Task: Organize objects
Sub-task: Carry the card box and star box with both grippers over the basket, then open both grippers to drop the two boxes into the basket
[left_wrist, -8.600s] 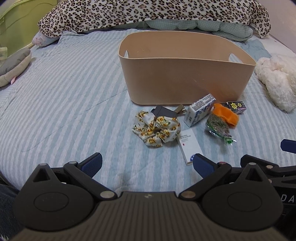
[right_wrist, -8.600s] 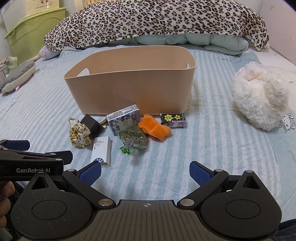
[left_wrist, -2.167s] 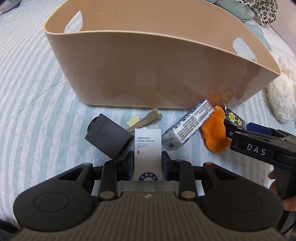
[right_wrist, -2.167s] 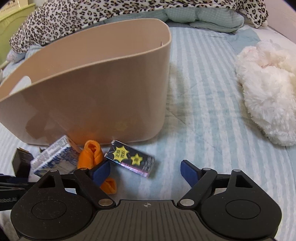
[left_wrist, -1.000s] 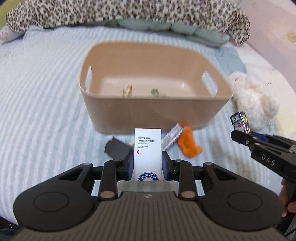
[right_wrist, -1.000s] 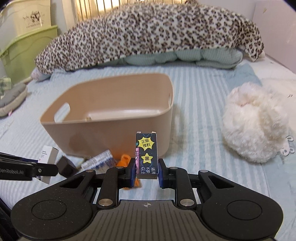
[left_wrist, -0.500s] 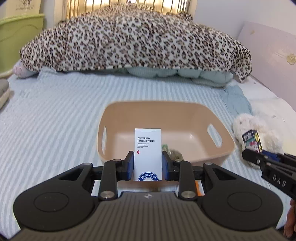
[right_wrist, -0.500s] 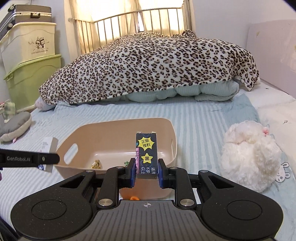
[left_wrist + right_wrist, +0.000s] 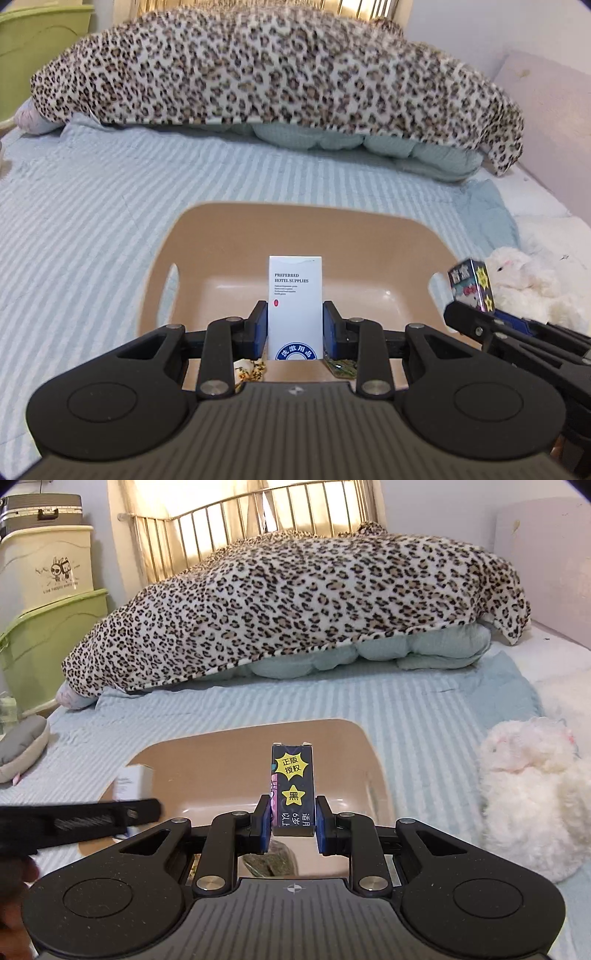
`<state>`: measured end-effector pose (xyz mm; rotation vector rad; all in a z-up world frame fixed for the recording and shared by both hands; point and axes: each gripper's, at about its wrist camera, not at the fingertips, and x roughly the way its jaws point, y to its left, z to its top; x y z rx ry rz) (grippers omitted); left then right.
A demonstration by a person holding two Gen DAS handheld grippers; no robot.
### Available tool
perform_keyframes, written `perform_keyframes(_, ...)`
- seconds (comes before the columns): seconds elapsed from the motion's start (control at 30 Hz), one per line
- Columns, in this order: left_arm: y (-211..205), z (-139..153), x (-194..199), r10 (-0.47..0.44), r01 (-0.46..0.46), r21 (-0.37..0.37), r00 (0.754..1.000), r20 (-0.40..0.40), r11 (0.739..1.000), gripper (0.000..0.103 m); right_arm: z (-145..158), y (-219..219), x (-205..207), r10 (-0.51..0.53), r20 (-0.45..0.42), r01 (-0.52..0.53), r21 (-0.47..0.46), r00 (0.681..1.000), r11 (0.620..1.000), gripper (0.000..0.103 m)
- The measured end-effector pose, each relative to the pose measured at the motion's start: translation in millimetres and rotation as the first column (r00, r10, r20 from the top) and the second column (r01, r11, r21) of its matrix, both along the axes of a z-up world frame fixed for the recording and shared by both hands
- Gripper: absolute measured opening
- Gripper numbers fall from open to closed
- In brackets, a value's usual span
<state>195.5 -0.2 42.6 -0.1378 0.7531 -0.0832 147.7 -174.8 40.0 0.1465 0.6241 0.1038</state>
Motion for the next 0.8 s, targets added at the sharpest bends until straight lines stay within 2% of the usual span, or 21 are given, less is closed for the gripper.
perform_keyframes(0.1,-6.3,-15.7,13.7,0.0,0.0,0.014,0.999,-0.035,1.0,0.032,-9.8,8.8,12.2,0.0,-0.019,0.0,-0.011,1.0,1.0,0.022)
perform_keyframes(0.33,-15.9,-44.6,26.4,0.026,-0.015,0.127,0.996,-0.084,0.992,0.032,-36.2,22.2,33.6,-0.008,-0.11,0.003,-0.047,0.994,0.999,0.022)
perform_keyframes(0.43,-14.2,-53.1,29.9,0.04,-0.024,0.139,0.993,-0.115,0.99,0.032,-44.1,26.2,35.9,-0.004,-0.128,-0.006,-0.071,0.992,0.997,0.022)
perform_keyframes(0.47,-13.7,-55.0,30.3,0.043,-0.025,0.139,0.991,-0.125,0.99,0.033,-45.3,27.2,34.3,-0.002,-0.125,-0.008,-0.08,0.992,0.997,0.023)
perform_keyframes(0.5,-13.3,-56.0,30.8,0.042,-0.023,0.141,0.99,-0.135,0.99,0.033,-45.7,27.8,33.5,-0.002,-0.122,-0.008,-0.085,0.993,0.996,0.033)
perform_keyframes(0.53,-13.5,-55.5,29.6,0.039,-0.019,0.144,0.989,-0.14,0.989,0.033,-45.7,27.6,32.1,-0.004,-0.117,-0.007,-0.088,0.993,0.996,0.034)
perform_keyframes(0.6,-13.3,-50.0,24.9,0.033,-0.013,0.149,0.99,-0.136,0.989,0.035,-43.0,25.6,28.7,-0.001,-0.106,-0.008,-0.086,0.994,0.996,0.045)
perform_keyframes(0.63,-12.5,-45.5,21.2,0.033,-0.015,0.149,0.992,-0.123,0.989,0.045,-40.6,23.8,26.5,-0.002,-0.099,-0.006,-0.085,0.995,0.996,0.049)
perform_keyframes(0.67,-11.3,-40.6,17.1,0.041,-0.024,0.152,0.993,-0.107,0.988,0.059,-37.3,21.7,23.9,-0.004,-0.09,-0.003,-0.08,0.996,0.997,0.051)
perform_keyframes(0.73,-7.3,-30.2,7.7,0.061,-0.049,0.153,0.995,-0.073,0.987,0.076,-29.2,16.6,16.9,-0.007,-0.077,0.002,-0.067,0.997,0.998,0.053)
perform_keyframes(0.8,-3.4,-22.0,0.0,0.063,-0.053,0.143,0.996,-0.065,0.988,0.081,-22.5,9.5,10.3,-0.011,-0.081,0.008,-0.041,0.997,0.999,0.067)
